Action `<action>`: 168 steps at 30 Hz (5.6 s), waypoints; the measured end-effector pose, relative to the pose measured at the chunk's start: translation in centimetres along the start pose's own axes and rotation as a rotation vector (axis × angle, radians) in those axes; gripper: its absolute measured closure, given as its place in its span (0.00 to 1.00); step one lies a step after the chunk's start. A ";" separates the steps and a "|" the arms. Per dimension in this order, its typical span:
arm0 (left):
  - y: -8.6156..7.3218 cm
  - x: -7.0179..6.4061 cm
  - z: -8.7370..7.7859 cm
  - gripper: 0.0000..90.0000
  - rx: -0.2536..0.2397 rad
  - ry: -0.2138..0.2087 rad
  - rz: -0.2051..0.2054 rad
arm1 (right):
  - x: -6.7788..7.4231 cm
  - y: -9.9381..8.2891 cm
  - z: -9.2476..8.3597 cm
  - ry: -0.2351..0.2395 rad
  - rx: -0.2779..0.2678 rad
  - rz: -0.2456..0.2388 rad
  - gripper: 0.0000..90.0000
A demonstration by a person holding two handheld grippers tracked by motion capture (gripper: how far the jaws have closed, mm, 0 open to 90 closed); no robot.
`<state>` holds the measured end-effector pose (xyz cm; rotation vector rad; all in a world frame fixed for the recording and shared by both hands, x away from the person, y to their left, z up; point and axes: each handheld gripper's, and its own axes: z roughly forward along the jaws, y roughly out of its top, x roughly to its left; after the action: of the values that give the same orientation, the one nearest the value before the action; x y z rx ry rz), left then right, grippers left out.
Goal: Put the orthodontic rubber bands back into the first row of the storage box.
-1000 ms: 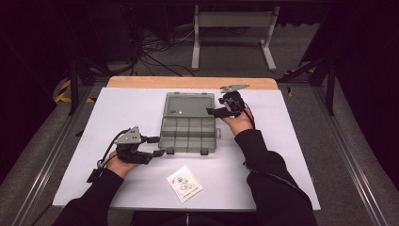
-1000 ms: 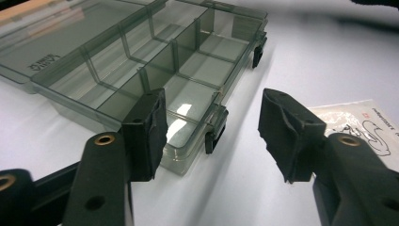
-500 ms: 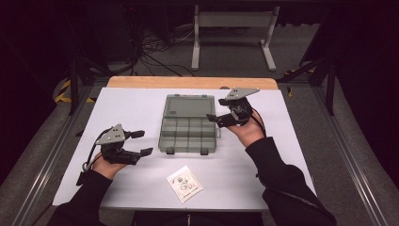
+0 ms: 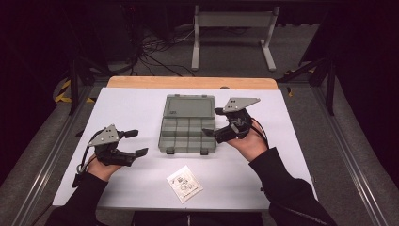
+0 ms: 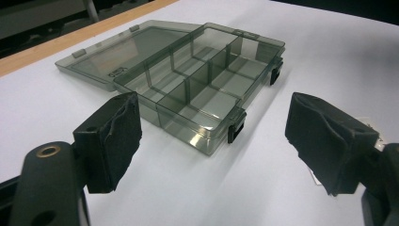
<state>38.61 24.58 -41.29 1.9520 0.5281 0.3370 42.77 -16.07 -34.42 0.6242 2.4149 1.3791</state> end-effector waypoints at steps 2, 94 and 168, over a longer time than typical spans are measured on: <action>-0.2 0.0 -0.2 0.21 0.006 0.009 0.003 | 0.5 0.0 -0.1 0.013 0.003 0.001 0.10; -1.1 0.4 -1.8 0.20 -0.015 0.024 -0.010 | 11.1 -4.6 8.1 0.356 0.432 -0.196 0.13; -1.1 0.4 -1.8 0.20 -0.020 0.019 -0.012 | 12.1 -4.4 7.8 0.332 0.437 -0.285 0.98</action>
<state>37.91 26.62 -41.57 1.9270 0.5469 0.3522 34.82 -6.21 -42.60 0.1292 2.9610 0.9008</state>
